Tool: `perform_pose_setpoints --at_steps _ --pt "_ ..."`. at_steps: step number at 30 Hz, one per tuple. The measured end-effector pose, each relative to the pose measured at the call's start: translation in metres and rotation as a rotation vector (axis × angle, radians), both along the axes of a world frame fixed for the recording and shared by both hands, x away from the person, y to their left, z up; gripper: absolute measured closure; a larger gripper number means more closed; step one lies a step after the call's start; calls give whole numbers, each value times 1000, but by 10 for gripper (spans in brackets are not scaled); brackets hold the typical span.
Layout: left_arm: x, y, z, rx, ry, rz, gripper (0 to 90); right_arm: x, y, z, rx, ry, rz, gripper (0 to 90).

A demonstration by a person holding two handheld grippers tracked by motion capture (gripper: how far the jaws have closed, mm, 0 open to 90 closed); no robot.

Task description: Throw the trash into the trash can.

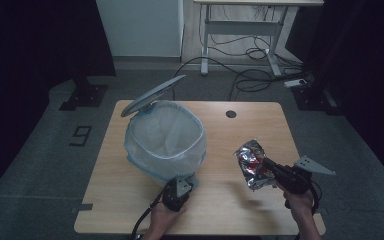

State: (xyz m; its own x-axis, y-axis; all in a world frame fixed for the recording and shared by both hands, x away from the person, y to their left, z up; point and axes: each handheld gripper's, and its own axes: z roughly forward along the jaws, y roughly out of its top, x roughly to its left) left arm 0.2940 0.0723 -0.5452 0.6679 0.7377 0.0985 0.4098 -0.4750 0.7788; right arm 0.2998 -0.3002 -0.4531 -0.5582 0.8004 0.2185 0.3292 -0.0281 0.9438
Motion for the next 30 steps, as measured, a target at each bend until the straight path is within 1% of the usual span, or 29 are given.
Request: perform_pose_setpoints --at_steps 3,6,11,18,20,30 --pt "0 0 0 4 0 -1 900 2 2 6 22 4 11 895" --pt "0 0 0 4 1 -1 900 3 3 10 26 3 13 895" --pt "0 0 0 2 1 0 900 4 5 19 21 -9 13 895" --pt "0 0 0 -3 -1 2 900 7 5 35 27 -36 15 895" --pt "0 0 0 -1 0 1 900 8 7 42 27 -47 17 895" --pt "0 0 0 3 -1 0 900 16 20 57 27 -68 39 895"
